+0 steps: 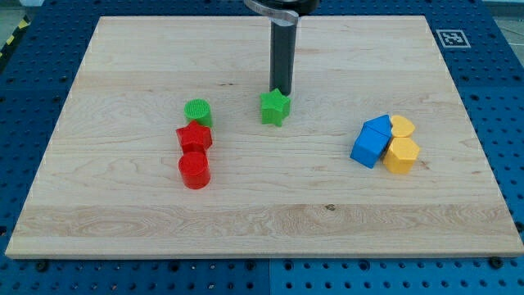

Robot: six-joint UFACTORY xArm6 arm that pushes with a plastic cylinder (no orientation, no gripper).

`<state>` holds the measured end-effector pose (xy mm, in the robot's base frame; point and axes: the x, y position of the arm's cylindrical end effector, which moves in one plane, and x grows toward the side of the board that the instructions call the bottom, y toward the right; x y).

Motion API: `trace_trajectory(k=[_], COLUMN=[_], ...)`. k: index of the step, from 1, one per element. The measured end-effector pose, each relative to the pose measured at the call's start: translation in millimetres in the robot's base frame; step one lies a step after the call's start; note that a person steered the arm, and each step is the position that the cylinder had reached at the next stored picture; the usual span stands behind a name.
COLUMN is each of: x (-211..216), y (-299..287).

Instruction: Move your arm left to the red circle

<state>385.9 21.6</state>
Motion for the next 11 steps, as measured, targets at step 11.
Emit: trace_trajectory(k=[11], x=[129.3], y=[-179.2])
